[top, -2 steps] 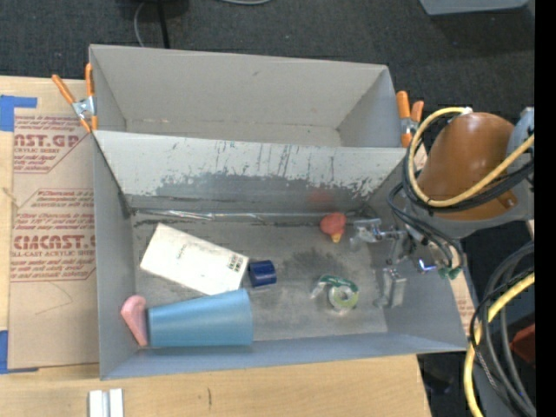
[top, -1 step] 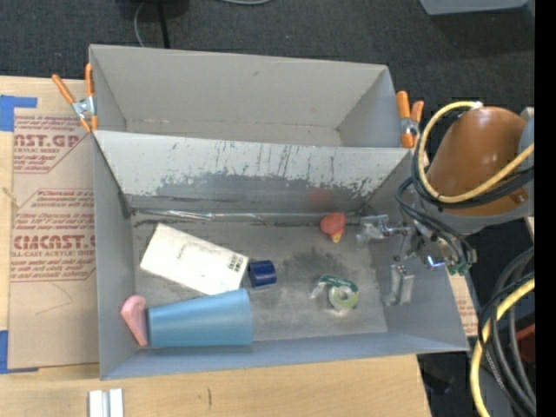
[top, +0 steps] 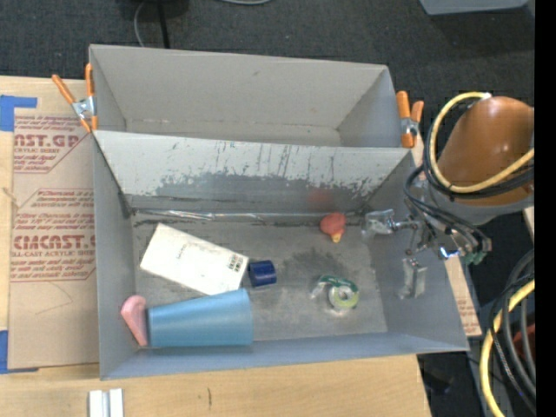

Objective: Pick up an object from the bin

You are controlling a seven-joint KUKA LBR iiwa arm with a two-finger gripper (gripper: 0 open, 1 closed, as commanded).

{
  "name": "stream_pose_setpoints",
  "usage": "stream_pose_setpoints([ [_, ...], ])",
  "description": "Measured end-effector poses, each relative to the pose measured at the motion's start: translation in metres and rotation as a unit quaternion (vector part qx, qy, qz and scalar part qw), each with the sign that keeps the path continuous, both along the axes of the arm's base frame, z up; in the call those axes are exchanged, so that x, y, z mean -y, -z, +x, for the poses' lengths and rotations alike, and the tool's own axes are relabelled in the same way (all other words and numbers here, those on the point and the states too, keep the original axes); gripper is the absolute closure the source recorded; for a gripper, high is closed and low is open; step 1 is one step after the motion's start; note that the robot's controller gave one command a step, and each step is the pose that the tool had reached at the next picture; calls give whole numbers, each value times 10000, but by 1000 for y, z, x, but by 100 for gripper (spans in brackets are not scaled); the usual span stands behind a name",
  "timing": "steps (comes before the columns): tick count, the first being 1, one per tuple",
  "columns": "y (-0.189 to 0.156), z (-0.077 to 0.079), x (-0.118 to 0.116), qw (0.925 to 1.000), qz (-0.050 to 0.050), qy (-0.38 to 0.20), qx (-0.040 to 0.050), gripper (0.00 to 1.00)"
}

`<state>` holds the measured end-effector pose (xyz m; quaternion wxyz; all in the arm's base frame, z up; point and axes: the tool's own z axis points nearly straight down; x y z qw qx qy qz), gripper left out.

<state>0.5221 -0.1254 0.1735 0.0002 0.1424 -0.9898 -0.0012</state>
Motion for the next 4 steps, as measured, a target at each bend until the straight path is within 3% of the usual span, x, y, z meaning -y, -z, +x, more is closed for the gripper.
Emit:
stream_pose_setpoints([
  [1,35,-3,-26,9989,-23,454,69,0],
  [2,83,-21,-32,9979,10,640,14,0],
  [3,106,-25,-32,9983,-12,585,6,0],
  [4,85,-4,-82,9972,13,-742,28,100],
])
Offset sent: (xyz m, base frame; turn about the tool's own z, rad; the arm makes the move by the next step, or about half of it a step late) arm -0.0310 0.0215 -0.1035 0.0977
